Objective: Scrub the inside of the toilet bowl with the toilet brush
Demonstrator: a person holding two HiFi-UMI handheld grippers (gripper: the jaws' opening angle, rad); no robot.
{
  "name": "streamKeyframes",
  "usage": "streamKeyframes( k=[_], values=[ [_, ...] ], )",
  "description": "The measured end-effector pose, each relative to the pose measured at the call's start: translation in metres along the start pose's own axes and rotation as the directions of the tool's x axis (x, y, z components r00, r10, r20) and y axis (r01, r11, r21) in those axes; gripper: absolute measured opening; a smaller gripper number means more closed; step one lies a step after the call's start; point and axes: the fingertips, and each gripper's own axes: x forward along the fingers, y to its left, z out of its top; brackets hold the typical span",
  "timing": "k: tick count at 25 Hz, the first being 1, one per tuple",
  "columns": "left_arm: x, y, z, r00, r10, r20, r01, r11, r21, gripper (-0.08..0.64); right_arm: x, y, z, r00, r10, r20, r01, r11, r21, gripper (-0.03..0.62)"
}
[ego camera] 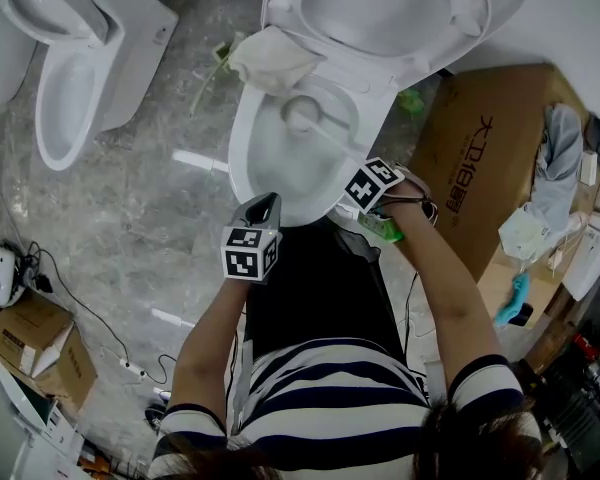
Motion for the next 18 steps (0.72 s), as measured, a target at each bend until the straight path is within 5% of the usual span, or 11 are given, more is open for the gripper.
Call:
streamKeyframes(
  k=[18],
  values=[
    [-0.003,-0.011,-0.010,1.000,-0.003,-0.014,0.003,0.999,0.035,0.000,-0.006,0.016,-0.039,0.990,0.025,-0.139,-0.027,1.000,-0.014,0.032]
  ],
)
